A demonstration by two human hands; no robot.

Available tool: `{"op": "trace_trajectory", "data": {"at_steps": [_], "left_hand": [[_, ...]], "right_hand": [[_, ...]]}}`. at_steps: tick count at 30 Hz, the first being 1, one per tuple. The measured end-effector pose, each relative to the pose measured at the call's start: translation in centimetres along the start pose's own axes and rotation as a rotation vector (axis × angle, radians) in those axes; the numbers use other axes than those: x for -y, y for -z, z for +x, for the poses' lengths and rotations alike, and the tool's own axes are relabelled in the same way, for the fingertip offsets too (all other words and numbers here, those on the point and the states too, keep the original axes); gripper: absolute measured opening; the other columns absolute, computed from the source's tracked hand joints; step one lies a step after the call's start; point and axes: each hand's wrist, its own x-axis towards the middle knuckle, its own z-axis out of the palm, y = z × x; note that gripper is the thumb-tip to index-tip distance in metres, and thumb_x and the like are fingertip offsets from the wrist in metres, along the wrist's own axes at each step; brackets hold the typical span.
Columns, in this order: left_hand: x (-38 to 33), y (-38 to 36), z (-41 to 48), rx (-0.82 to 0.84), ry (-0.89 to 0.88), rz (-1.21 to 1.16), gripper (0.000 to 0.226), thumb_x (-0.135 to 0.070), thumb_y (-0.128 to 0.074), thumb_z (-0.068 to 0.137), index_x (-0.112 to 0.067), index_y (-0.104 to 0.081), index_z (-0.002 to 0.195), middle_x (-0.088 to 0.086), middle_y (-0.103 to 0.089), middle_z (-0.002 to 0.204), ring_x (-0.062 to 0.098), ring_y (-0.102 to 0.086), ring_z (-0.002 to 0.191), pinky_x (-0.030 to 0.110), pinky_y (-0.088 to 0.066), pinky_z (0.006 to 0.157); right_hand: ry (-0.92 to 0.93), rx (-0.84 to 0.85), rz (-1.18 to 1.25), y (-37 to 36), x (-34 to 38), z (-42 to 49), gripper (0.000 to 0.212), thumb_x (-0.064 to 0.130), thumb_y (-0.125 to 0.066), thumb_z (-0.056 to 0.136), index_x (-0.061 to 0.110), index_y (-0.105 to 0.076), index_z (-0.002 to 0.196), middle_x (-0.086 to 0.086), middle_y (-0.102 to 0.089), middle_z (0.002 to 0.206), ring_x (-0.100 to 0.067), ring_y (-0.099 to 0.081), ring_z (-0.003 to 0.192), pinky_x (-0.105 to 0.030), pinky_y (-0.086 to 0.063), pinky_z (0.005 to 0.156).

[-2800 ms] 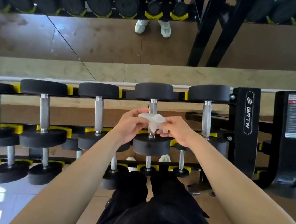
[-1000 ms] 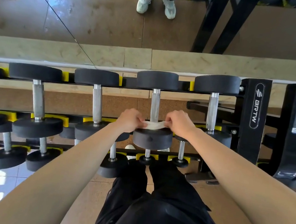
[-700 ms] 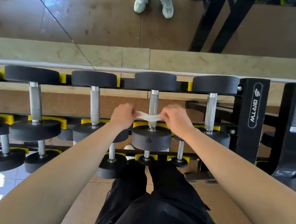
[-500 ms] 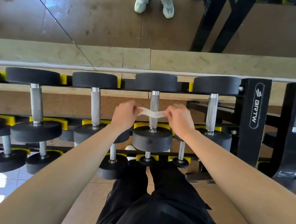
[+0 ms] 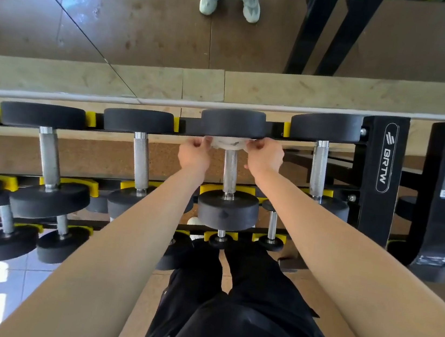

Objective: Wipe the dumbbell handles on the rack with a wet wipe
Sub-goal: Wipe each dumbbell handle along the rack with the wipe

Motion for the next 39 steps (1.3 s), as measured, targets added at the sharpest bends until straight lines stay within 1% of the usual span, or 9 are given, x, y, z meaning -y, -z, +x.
{"op": "trace_trajectory", "data": {"at_steps": [5, 10, 16, 19, 23, 28, 30, 34, 39], "left_hand": [[0.0, -1.0, -0.6, 0.194, -0.036, -0.081, 0.007, -0.026, -0.067, 0.096, -0.022, -0.067, 0.102, -0.006, -0.069, 0.101, 0.017, -0.063, 0.103, 0.035, -0.047, 0.097], [0.1, 0.4, 0.5, 0.049, 0.090, -0.004, 0.021, -0.032, -0.066, 0.096, -0.013, -0.069, 0.104, 0.003, -0.069, 0.098, 0.020, -0.066, 0.094, 0.031, -0.053, 0.082], [0.8, 1.8, -0.2, 0.383, 0.030, 0.064, 0.014, -0.026, -0.066, 0.096, -0.013, -0.068, 0.100, 0.003, -0.065, 0.089, 0.014, -0.056, 0.075, 0.024, -0.051, 0.069], [1.5, 2.6, -0.2, 0.319, -0.028, 0.170, 0.010, -0.028, -0.066, 0.097, -0.018, -0.068, 0.096, 0.003, -0.068, 0.093, 0.018, -0.061, 0.083, 0.029, -0.053, 0.078], [3.1, 4.3, 0.2, 0.199, 0.004, 0.376, 0.022, -0.030, -0.063, 0.099, -0.013, -0.068, 0.112, 0.002, -0.065, 0.095, 0.020, -0.064, 0.087, 0.023, -0.047, 0.068], [3.4, 4.8, -0.7, 0.605, -0.084, 0.545, 0.010, -0.030, -0.067, 0.096, -0.023, -0.066, 0.102, -0.004, -0.066, 0.102, 0.015, -0.060, 0.085, 0.028, -0.049, 0.077], [3.6, 5.3, -0.5, 0.562, -0.103, 0.634, 0.012, -0.030, -0.069, 0.094, -0.022, -0.067, 0.103, -0.006, -0.065, 0.103, 0.015, -0.061, 0.092, 0.031, -0.050, 0.085], [4.4, 6.0, 0.5, 0.372, -0.161, 0.960, 0.010, -0.029, -0.069, 0.094, -0.021, -0.068, 0.099, 0.002, -0.069, 0.104, 0.014, -0.061, 0.085, 0.029, -0.050, 0.079], [3.6, 4.7, -0.4, 0.659, -0.276, 0.923, 0.026, -0.031, -0.071, 0.093, -0.019, -0.073, 0.116, -0.005, -0.067, 0.111, 0.015, -0.061, 0.100, 0.035, -0.052, 0.096]], "right_hand": [[-0.283, -0.036, 0.179, 1.1, -0.8, 1.3, 0.028, 0.027, -0.064, 0.097, 0.007, -0.068, 0.116, -0.003, -0.066, 0.100, -0.018, -0.070, 0.075, -0.035, -0.062, 0.078], [-0.153, 0.176, 0.219, -0.4, -0.2, 0.5, 0.028, 0.027, -0.066, 0.096, 0.006, -0.068, 0.113, -0.001, -0.068, 0.091, -0.012, -0.062, 0.064, -0.023, -0.054, 0.059], [-0.075, 0.158, -0.083, 2.5, -2.9, 1.7, 0.019, 0.029, -0.060, 0.099, 0.012, -0.068, 0.106, -0.007, -0.069, 0.099, -0.016, -0.063, 0.078, -0.025, -0.050, 0.066], [-0.021, 0.254, -0.178, 2.5, -3.4, 0.8, 0.020, 0.029, -0.059, 0.099, 0.012, -0.065, 0.109, -0.005, -0.066, 0.098, -0.009, -0.058, 0.070, -0.018, -0.042, 0.055], [0.191, 0.462, -0.361, 1.5, -3.4, -1.3, 0.020, 0.030, -0.059, 0.099, 0.011, -0.066, 0.104, 0.002, -0.064, 0.093, -0.005, -0.056, 0.069, -0.015, -0.040, 0.058], [0.124, 0.415, -0.461, 4.6, -5.2, -0.4, 0.019, 0.031, -0.060, 0.099, 0.013, -0.066, 0.099, -0.002, -0.065, 0.092, -0.015, -0.061, 0.080, -0.021, -0.041, 0.062], [0.158, 0.487, -0.530, 4.5, -5.2, -1.2, 0.018, 0.033, -0.060, 0.098, 0.015, -0.065, 0.096, 0.000, -0.065, 0.089, -0.015, -0.062, 0.079, -0.019, -0.041, 0.061], [0.262, 0.679, -0.631, 2.2, -4.3, -3.4, 0.018, 0.032, -0.064, 0.096, 0.015, -0.066, 0.096, -0.001, -0.065, 0.088, -0.015, -0.063, 0.079, -0.022, -0.044, 0.068], [0.180, 0.595, -0.774, 4.9, -5.2, -1.3, 0.021, 0.035, -0.061, 0.097, 0.014, -0.066, 0.097, -0.002, -0.067, 0.090, -0.015, -0.064, 0.080, -0.026, -0.048, 0.072]]}}
